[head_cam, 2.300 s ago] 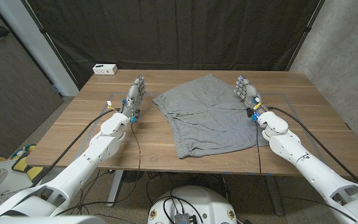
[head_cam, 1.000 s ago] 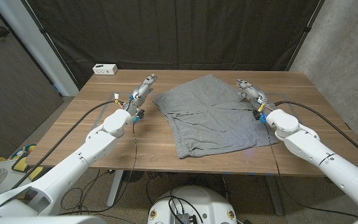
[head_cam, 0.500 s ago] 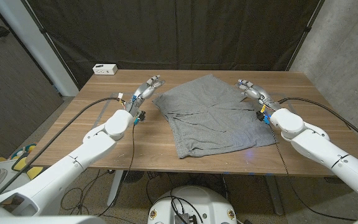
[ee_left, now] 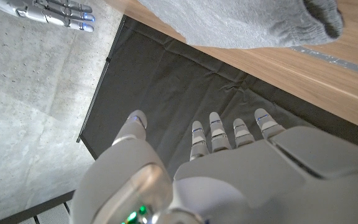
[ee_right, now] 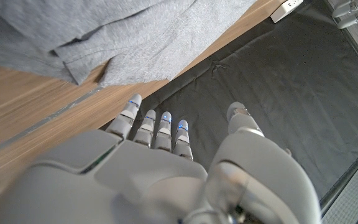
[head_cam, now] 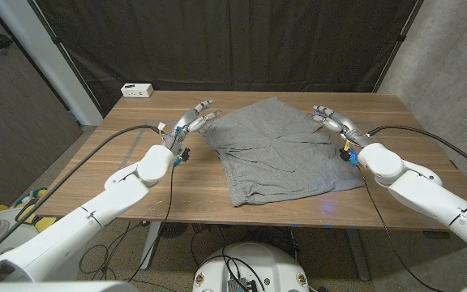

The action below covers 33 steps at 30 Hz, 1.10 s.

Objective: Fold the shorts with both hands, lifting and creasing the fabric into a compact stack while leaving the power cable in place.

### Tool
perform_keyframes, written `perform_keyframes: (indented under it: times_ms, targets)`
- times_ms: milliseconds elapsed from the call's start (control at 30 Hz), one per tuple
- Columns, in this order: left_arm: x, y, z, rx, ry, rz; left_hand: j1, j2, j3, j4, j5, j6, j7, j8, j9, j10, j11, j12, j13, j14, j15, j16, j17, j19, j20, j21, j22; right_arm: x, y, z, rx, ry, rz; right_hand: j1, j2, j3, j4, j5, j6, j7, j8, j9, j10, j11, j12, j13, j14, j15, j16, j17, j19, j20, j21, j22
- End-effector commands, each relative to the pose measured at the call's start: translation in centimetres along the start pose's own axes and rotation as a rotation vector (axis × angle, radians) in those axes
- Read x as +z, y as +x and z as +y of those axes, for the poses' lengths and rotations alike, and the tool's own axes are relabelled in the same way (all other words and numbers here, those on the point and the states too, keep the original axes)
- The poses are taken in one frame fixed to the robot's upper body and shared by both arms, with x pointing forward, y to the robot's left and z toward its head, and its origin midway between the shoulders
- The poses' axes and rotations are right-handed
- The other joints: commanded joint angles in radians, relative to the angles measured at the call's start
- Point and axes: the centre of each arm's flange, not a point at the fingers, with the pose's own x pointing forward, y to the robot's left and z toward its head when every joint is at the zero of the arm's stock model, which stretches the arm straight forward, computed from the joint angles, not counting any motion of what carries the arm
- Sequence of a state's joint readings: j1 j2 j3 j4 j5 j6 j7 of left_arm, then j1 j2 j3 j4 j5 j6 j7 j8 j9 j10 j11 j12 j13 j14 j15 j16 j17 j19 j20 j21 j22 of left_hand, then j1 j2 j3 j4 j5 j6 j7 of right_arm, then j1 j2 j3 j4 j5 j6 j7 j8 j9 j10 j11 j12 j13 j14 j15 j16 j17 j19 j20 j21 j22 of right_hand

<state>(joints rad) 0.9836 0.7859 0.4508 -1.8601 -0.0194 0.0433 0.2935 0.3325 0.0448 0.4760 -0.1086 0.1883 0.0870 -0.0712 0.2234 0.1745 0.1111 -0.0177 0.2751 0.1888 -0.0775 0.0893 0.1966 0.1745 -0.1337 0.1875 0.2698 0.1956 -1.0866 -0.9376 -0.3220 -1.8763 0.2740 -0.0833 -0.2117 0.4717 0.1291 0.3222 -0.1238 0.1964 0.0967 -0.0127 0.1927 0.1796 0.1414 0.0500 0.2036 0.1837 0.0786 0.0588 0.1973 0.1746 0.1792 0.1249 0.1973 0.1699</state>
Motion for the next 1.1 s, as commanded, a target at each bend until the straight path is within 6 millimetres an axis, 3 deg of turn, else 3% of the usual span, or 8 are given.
perform_keyframes:
  times_ms: [33,533,767,1100]
  targets:
    - [1.7,-1.4,-0.7,0.001,0.097,-0.009,0.017,-0.005,0.0,-0.014,-0.001,0.022,0.007,0.007,0.004,0.017,0.001,0.007,0.003,0.011,0.005,0.0,0.003,0.0,0.002,-0.004,0.003,0.4,-2.5,-0.2,-0.013,-0.09,0.027,0.005,-0.011,0.001,-0.005,-0.006,0.01,-0.005,0.006,0.002,0.011,0.002,0.001,0.006,0.01,-0.001,0.001,0.005,0.01,-0.005,0.002,0.004]
    - [4.3,-3.1,-1.9,0.006,0.307,-0.034,0.06,-0.038,-0.007,-0.048,0.005,0.086,0.014,0.016,0.006,0.07,-0.03,0.008,0.003,0.035,0.002,0.006,0.003,0.023,0.001,-0.003,0.001,0.9,-5.5,-0.5,-0.043,-0.234,0.067,0.011,-0.017,-0.001,-0.013,-0.009,0.012,-0.005,0.004,0.003,0.01,-0.008,-0.002,0.006,0.017,-0.009,0.002,0.005,0.019,-0.004,0.004,0.004]
    - [4.9,-3.5,-2.5,0.001,0.345,-0.042,0.101,-0.068,-0.014,-0.06,0.015,0.132,0.008,0.02,0.006,0.117,-0.044,0.011,0.004,0.092,-0.023,0.02,0.003,0.034,0.003,-0.006,0.0,1.1,-6.3,-0.6,-0.056,-0.302,0.096,0.015,-0.034,-0.007,-0.021,-0.008,0.018,-0.007,0.005,0.003,0.014,-0.016,-0.003,0.006,0.024,-0.009,0.003,0.005,0.03,-0.008,0.007,0.004]
    - [5.7,-4.3,-3.5,-0.014,0.396,-0.038,0.13,-0.09,-0.021,-0.063,0.023,0.175,0.002,0.026,0.006,0.156,-0.056,0.015,0.004,0.123,-0.032,0.024,0.003,0.043,0.004,-0.008,-0.001,1.1,-7.2,-0.6,-0.069,-0.4,0.148,0.036,-0.061,-0.016,-0.035,0.0,0.048,-0.017,0.011,0.004,0.044,-0.021,0.004,0.007,0.062,-0.019,0.011,0.004,0.067,-0.033,0.015,0.004]
